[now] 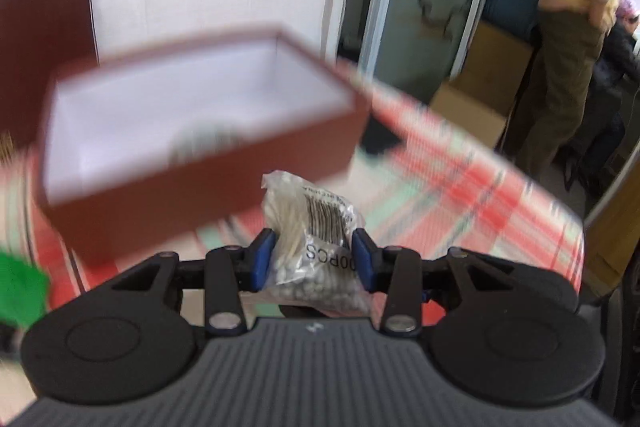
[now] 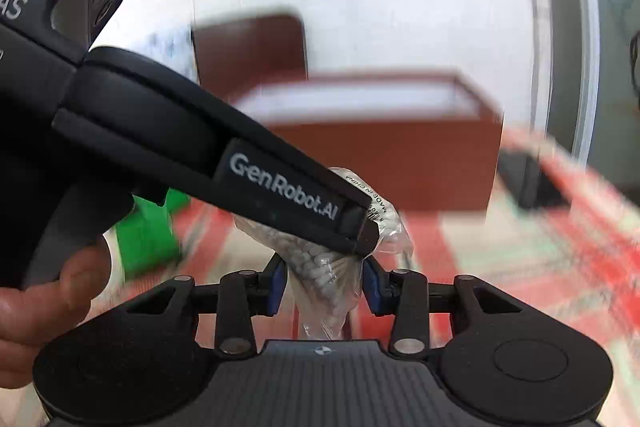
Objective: Organize objects
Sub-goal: 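Carry the cotton swab bag into the brown box and release it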
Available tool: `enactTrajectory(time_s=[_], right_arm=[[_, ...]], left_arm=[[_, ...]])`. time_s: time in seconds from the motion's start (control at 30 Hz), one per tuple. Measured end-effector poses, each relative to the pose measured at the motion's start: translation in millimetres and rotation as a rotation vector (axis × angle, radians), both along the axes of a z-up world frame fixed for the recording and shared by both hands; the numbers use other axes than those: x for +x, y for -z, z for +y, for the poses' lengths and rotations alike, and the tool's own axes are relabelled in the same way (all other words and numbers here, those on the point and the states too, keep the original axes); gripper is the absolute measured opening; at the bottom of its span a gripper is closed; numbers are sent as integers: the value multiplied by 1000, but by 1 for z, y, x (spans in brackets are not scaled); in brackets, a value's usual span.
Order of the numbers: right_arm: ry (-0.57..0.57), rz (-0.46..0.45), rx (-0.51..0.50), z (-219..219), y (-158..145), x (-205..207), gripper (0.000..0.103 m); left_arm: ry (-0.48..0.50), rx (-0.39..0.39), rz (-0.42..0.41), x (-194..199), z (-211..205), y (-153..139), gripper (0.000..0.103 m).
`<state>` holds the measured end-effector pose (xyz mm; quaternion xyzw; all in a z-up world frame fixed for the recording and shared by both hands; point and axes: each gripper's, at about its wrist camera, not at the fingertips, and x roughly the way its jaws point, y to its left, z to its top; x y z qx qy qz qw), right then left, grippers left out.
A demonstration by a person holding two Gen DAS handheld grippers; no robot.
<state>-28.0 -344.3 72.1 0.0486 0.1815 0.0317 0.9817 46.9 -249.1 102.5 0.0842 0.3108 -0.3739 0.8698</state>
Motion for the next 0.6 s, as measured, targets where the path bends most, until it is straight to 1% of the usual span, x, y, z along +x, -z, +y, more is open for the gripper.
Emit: enactTrajectory(time_s=[0.07,0.13,0.2,0.23,0.4,0.47,0.5,0.53,0.57,0.6], right_arm=[[8,-83,-20,-3,-18,13,40],[12,-132,-47,-6,-32,33,40],[11,-166,-65,-11,-39,57,40],[13,-170,-70,-13,-39,70,39],[44,-124,-69,-26,-27,126,38],[60,-110,-68,-31,-22,143,39],[66,-94,-63,-33,-19,152,39],[70,-77,-60,-35,-16,160,45],[73,-56,-64,-35,-14,167,51],[76,-53,-59,-37,-12,171,51]], left_arm=[[0,-24,-63,8,-4,-24,46],[-11,-19,-119,21,-12,-39,50],[-34,-3,-160,36,-23,-46,50],[-46,10,-168,43,-28,-46,50],[-115,67,-167,83,-49,-31,52],[-140,89,-180,94,-54,-22,56],[-161,111,-182,98,-56,-17,61],[-180,136,-174,106,-60,-12,66],[-198,155,-158,110,-60,-8,67],[-218,163,-133,114,-58,-5,68]])
